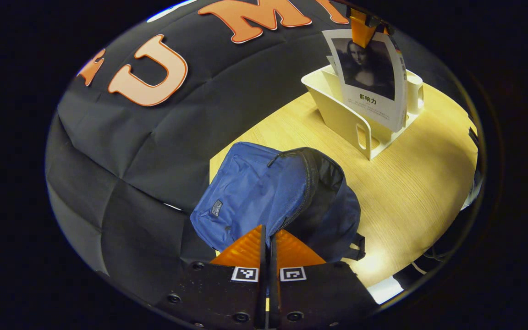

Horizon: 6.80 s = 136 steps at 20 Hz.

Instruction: Open the schoolbag, grab two books from the bookshelf and put them into the schoolbag.

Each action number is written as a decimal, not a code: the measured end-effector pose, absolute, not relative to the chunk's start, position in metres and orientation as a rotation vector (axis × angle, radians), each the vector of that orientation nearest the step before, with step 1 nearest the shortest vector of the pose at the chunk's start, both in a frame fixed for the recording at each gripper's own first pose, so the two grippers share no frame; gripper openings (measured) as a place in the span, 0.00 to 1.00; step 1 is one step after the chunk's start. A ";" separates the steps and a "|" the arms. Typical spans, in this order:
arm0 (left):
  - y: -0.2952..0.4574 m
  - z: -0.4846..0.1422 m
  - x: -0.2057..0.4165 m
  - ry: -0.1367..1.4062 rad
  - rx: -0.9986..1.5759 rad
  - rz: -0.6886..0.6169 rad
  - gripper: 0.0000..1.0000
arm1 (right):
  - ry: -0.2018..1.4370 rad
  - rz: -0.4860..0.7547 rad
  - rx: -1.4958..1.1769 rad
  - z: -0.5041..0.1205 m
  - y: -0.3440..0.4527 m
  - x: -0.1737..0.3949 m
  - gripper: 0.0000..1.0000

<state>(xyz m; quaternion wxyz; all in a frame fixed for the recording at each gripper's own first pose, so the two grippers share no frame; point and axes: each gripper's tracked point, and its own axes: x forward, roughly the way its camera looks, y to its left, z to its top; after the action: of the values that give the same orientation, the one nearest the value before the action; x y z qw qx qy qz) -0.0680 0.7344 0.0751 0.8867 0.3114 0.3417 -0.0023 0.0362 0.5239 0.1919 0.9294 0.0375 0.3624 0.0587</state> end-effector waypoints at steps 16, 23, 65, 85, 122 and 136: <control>0.738 0.082 -0.078 0.698 0.625 0.064 0.03 | 0.568 0.075 0.087 0.260 0.453 -0.014 0.35; 0.742 0.072 -0.069 0.720 0.627 0.059 0.03 | 0.557 0.106 0.123 0.270 0.447 -0.037 0.34; 0.736 0.055 -0.070 0.739 0.682 0.000 0.03 | 0.402 -0.298 0.127 0.369 0.208 -0.142 0.29; 0.732 0.051 -0.047 0.750 0.709 -0.071 0.03 | 0.366 -0.500 0.147 0.377 0.175 -0.229 0.29; 0.763 0.145 -0.009 0.625 0.619 -0.152 0.00 | 0.361 0.278 0.563 0.242 0.613 -0.076 0.29; 0.762 0.149 -0.009 0.504 0.488 -0.097 0.01 | 0.371 0.239 0.742 0.137 0.712 0.001 0.29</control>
<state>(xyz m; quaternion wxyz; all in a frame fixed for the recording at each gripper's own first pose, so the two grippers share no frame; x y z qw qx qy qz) -0.0091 0.7624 0.1491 0.9380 0.2388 0.2467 -0.0473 0.0014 0.7122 0.1367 0.9084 0.3594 0.1796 0.1157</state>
